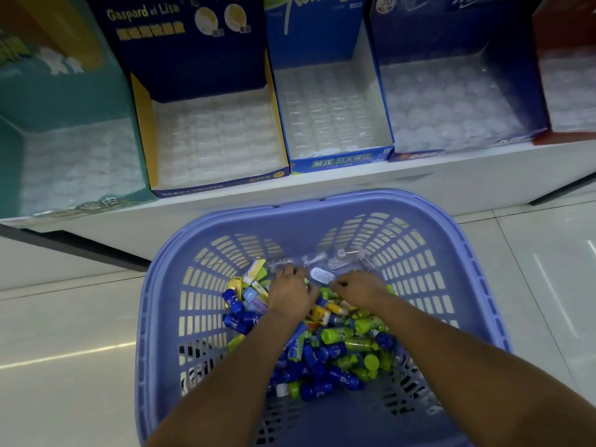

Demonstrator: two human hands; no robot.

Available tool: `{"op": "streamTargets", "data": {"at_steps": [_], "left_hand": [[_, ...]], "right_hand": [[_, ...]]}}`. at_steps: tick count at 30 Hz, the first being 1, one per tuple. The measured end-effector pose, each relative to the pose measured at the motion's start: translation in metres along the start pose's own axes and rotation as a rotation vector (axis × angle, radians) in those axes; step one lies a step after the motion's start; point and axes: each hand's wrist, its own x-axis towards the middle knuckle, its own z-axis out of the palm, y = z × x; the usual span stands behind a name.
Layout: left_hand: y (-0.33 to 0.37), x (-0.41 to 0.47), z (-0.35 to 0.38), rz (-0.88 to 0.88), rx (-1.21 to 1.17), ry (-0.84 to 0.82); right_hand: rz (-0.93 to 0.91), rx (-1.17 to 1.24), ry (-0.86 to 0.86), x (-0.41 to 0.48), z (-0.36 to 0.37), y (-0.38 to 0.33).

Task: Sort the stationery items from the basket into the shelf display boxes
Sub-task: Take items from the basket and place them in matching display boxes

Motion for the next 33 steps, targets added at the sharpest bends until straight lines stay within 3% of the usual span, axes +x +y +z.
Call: {"op": "streamTargets", "data": {"at_steps": [8, 11, 15, 17, 21, 25, 33], "left_hand": [[-0.002, 0.002, -0.019, -0.004, -0.162, -0.421], [0.001, -0.023, -0.028, 0.044, -0.177, -0.467], [-0.004, -0.076, -0.037, 0.117, -0.058, -0.248], [-0.002, -0.108, -0.037, 0.008, -0.035, -0.204], [0.002, -0.152, -0.033, -0.143, 0.074, -0.430], [-0.009, -0.150, -0.043, -0.380, -0.102, -0.478], [-0.042, -0.127, -0.060, -0.480, -0.366, -0.648]], "right_hand": [[-0.078, 0.368, -0.380, -0.002, -0.012, -0.028], [-0.129, 0.319, -0.424, -0.018, -0.006, -0.035], [-0.291, 0.166, -0.426, -0.059, -0.004, -0.042], [-0.390, -0.049, -0.373, -0.085, 0.002, -0.045], [-0.417, -0.287, -0.296, -0.122, 0.021, -0.051], [-0.347, -0.004, -0.232, -0.121, 0.024, -0.031], [-0.008, 0.451, -0.351, -0.103, 0.008, -0.006]]}}
